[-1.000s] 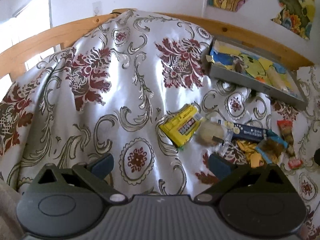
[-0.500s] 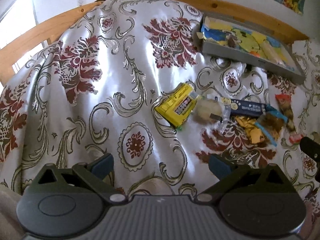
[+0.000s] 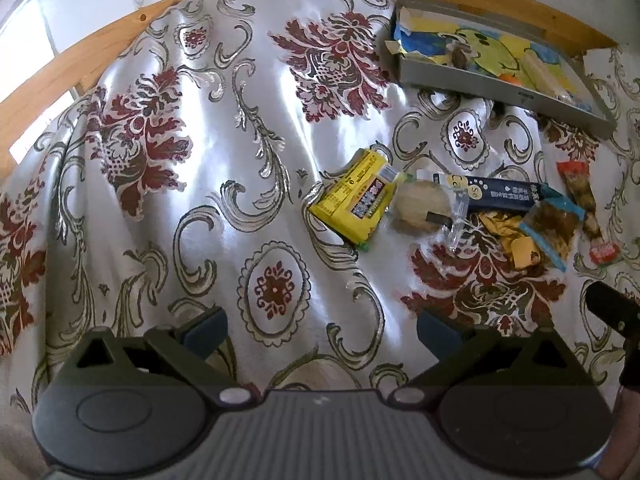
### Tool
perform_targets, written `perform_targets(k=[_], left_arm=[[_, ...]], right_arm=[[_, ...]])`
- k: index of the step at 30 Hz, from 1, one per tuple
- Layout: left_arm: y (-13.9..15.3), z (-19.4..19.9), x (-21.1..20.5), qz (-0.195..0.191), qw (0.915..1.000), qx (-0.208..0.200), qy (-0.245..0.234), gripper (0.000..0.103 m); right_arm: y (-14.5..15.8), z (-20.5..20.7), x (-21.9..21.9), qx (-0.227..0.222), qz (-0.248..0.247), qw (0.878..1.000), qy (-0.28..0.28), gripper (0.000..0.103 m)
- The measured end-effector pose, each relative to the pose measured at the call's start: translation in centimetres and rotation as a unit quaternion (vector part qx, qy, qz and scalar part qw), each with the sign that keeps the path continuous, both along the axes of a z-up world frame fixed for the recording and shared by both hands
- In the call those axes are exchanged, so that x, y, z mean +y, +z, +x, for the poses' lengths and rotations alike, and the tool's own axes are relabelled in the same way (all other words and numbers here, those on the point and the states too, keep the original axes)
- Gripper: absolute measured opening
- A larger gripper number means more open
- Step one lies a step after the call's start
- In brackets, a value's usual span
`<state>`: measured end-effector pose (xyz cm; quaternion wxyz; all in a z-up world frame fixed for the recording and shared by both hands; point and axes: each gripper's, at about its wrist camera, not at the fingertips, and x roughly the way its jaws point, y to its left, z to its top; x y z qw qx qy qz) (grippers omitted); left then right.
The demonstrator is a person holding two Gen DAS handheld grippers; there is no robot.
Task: Organize snacks
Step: 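Move right tool toward clear-wrapped round cake while left tool approaches yellow biscuit packet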
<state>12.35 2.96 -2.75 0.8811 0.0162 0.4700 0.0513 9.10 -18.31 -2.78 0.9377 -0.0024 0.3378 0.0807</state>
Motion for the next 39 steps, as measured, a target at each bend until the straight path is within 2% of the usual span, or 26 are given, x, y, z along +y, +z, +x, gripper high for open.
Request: perform_targets(k=[5,14,18,24,29,33,39], left_arm=[[0.2,1.0,0.0,0.02,0.9994,0.007,-0.028,0.103],[1.0,3.2,0.5,0.08,0.9945,-0.013,-0.066,0.103],[0.7,4.1,0.8,0.081,0.9939,-0.016,-0.073,0.103],[0.6,5.4,1.9,0.039,0.9937,-0.024,-0.103,0.103],[0.4,6.8,1.9,0.032,0.9912,-0.026,-0.126,0.103],[-0.2,7.9,1.7,0.048,0.988,-0.026,-0.144,0.103],[-1.6,9.4,1.4,0.095,0.9814,-0.021,-0.166,0.103]], right_arm=[[-0.3,0.1,0.5,0.007,0.003,1.0,0.012,0.102],[-1.4,1.0,1.4,0.028,0.006,0.999,0.03,0.102],[-1.8,1.4,1.9,0.032,0.0,0.999,0.04,0.102],[-2.3,2.5,3.2,0.03,-0.011,0.997,0.075,0.102],[-3.0,3.9,4.5,0.022,-0.024,0.994,0.103,0.102],[-3.6,5.6,6.0,-0.001,-0.065,0.988,0.142,0.102],[-4.4,8.3,7.5,-0.025,-0.093,0.978,0.184,0.102]])
